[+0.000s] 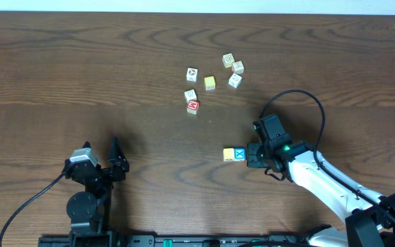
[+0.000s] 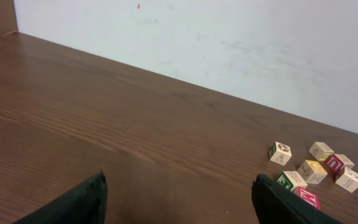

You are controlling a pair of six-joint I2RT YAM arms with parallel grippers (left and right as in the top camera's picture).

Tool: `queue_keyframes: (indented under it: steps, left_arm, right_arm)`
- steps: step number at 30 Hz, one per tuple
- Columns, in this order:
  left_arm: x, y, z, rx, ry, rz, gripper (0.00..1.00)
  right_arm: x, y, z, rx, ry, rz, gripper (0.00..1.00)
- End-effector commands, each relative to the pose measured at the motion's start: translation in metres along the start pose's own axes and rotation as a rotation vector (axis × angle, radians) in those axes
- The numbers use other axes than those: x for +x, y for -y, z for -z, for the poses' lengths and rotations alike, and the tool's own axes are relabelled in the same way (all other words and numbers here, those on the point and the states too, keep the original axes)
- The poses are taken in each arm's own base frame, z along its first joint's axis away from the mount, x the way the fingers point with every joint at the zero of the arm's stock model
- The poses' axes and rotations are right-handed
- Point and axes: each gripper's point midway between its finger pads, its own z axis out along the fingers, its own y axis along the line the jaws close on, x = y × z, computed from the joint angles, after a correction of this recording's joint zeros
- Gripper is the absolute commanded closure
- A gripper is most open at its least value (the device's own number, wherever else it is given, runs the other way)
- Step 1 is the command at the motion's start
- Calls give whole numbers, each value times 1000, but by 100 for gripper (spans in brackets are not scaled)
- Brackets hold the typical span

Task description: Lift 4 blocks

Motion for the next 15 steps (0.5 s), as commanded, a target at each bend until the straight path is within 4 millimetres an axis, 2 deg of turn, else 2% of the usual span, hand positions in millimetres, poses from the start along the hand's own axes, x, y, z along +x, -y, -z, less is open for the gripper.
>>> queue_keyframes:
  steps: [1,10,11,15]
  left_arm:
    - [14,-9,0,-43,-45,-10,25]
    - [14,-9,0,-43,-45,-10,25]
    - [14,-9,0,-43,-45,-10,25]
    - [14,-9,0,-43,-45,-10,25]
  right_arm:
    - [-14,-3,5,10,40,10,58]
    - [-24,-3,9,24,69,26,55]
    - [-27,-4,10,24,77,32,58]
    - [-45,-12,25,16,100,42,87]
